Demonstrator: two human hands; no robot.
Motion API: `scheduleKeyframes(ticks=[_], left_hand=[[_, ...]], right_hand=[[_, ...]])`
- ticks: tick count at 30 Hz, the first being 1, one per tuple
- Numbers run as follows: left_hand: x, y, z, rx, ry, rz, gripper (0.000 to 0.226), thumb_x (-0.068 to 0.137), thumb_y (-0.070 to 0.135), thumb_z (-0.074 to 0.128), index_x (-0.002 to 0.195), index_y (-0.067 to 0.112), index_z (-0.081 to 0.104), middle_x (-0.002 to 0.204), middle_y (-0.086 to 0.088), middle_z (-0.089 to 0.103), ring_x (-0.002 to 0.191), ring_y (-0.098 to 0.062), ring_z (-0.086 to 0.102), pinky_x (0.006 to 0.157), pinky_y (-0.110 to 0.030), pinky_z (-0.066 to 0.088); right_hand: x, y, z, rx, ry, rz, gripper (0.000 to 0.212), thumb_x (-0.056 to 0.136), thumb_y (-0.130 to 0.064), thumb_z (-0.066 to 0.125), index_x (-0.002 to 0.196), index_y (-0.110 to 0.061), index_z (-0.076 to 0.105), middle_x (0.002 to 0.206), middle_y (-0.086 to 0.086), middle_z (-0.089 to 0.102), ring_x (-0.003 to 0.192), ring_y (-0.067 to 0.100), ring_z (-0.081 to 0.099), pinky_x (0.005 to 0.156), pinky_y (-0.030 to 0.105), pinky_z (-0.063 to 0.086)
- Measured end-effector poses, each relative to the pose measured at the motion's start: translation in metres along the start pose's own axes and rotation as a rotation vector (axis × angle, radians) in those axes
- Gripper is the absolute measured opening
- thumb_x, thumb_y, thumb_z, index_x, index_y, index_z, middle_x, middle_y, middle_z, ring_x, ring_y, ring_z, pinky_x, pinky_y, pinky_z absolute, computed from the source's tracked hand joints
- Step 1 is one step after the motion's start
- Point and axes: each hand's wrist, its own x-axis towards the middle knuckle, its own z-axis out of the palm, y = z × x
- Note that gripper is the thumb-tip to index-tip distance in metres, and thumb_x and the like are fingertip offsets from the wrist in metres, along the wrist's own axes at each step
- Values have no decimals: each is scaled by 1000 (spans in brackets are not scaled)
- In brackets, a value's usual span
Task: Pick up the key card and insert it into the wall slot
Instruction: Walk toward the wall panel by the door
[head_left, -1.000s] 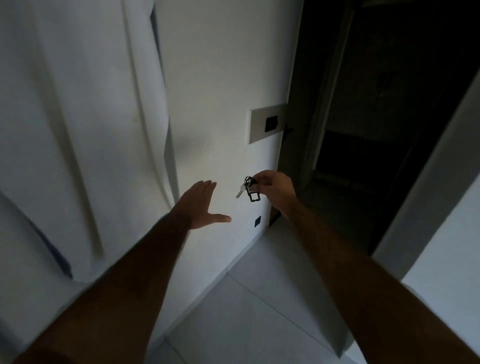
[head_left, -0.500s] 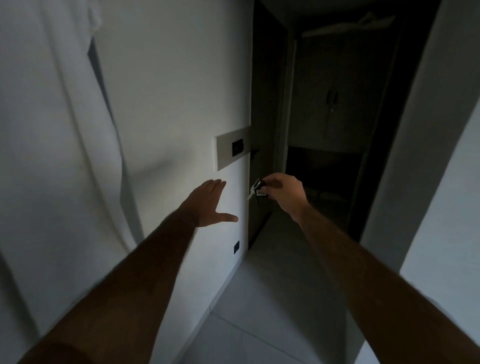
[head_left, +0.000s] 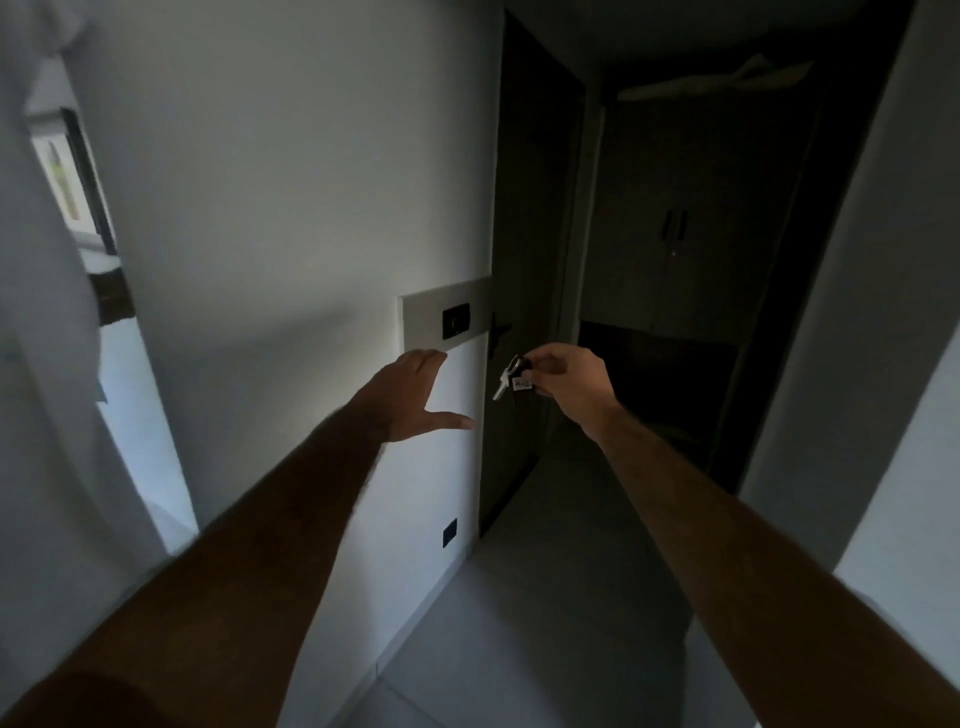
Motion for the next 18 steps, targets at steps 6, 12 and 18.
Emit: scheduleKeyframes(ticks=[6, 12, 18], left_hand=[[49, 8, 26, -8, 51, -58, 128, 64, 100, 44, 155, 12, 25, 162, -11, 34, 148, -28, 33, 118, -45, 34], [97, -7, 48, -31, 22, -88, 127, 64, 99, 46, 157, 15, 22, 163, -10, 33, 149, -25, 33, 117, -40, 32], [158, -35, 54, -25, 49, -68, 127, 63, 100, 43, 156, 16, 22, 162, -10, 35, 147, -26, 36, 116, -36, 31]], right_hand=[[48, 24, -26, -2, -42, -23, 25, 85, -6, 71, 110, -9, 70, 105, 9, 75, 99, 20, 72, 93, 40, 59], [96, 50, -30, 39, -59, 5, 27, 85, -5, 71, 112, -8, 69, 107, 10, 75, 101, 20, 72, 93, 38, 59], [158, 63, -24, 104, -10, -8, 23, 87, -3, 68, 110, -4, 70, 107, 16, 74, 103, 26, 71, 92, 39, 59]])
